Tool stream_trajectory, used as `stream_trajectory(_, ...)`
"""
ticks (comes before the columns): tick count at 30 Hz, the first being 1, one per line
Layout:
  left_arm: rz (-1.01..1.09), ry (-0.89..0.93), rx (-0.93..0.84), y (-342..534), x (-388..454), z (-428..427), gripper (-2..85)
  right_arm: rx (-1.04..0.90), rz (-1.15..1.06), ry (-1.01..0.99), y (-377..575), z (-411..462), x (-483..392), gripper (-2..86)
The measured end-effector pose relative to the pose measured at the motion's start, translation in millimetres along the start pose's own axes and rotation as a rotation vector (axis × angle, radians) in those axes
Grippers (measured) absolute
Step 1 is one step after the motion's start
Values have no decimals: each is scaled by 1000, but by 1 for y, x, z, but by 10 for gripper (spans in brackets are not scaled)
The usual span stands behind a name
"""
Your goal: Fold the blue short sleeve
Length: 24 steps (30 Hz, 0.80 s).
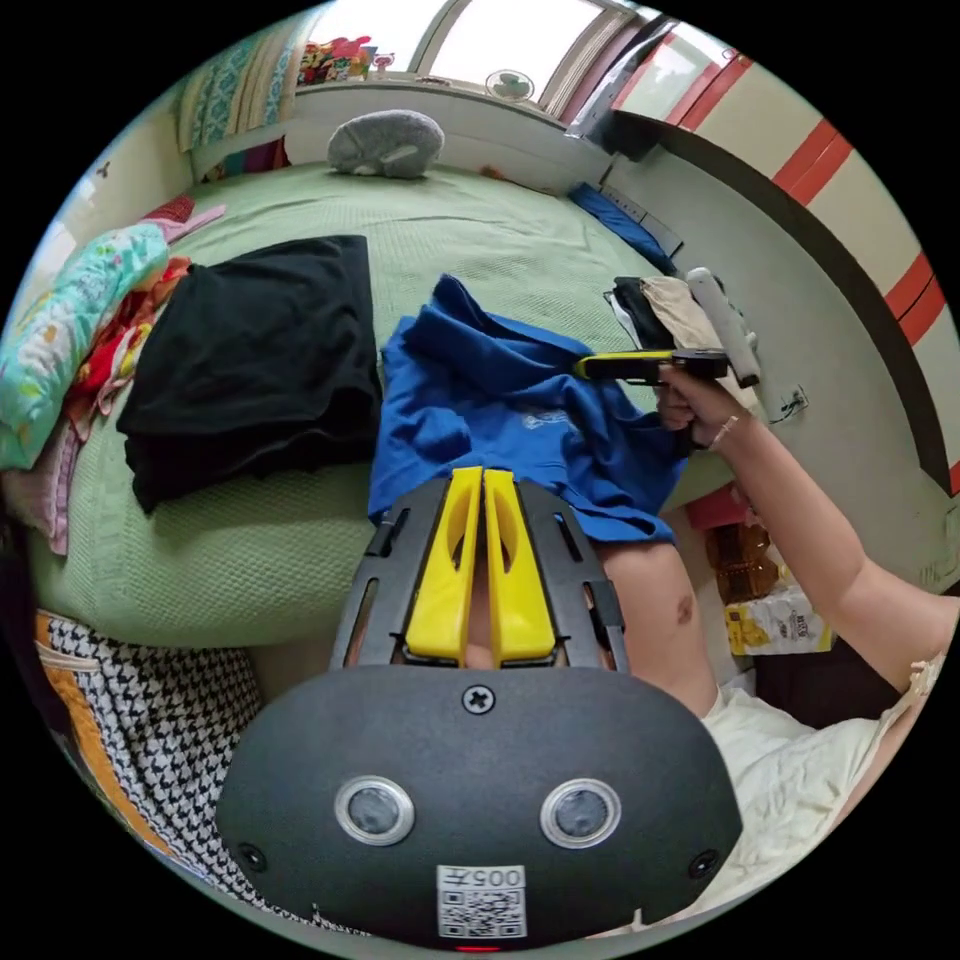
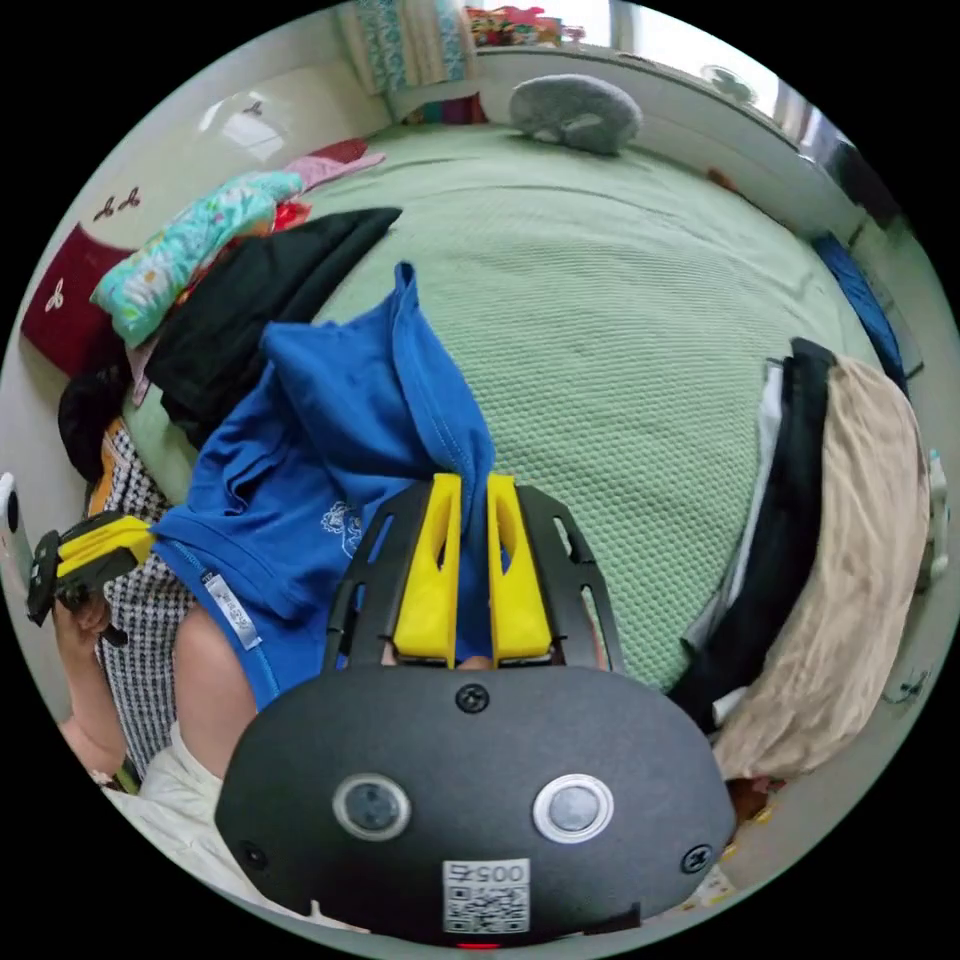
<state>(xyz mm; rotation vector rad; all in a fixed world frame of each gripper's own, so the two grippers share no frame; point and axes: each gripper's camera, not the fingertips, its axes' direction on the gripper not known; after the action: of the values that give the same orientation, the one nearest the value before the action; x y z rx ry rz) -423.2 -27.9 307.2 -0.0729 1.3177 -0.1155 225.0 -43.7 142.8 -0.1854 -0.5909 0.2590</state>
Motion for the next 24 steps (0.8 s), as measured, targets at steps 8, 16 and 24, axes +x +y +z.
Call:
stream_trajectory(8,67,-127,116,-131,21,-18,3,207,315,-95,37,-98,86,9)
stream_trajectory(16,38,-53,8,-174,46,22,61,136,335,-112,78,-95,87,75)
stream_trajectory(24,45,-17,-46,-98,67,37,67,153,174,-26,143,-135,46,105)
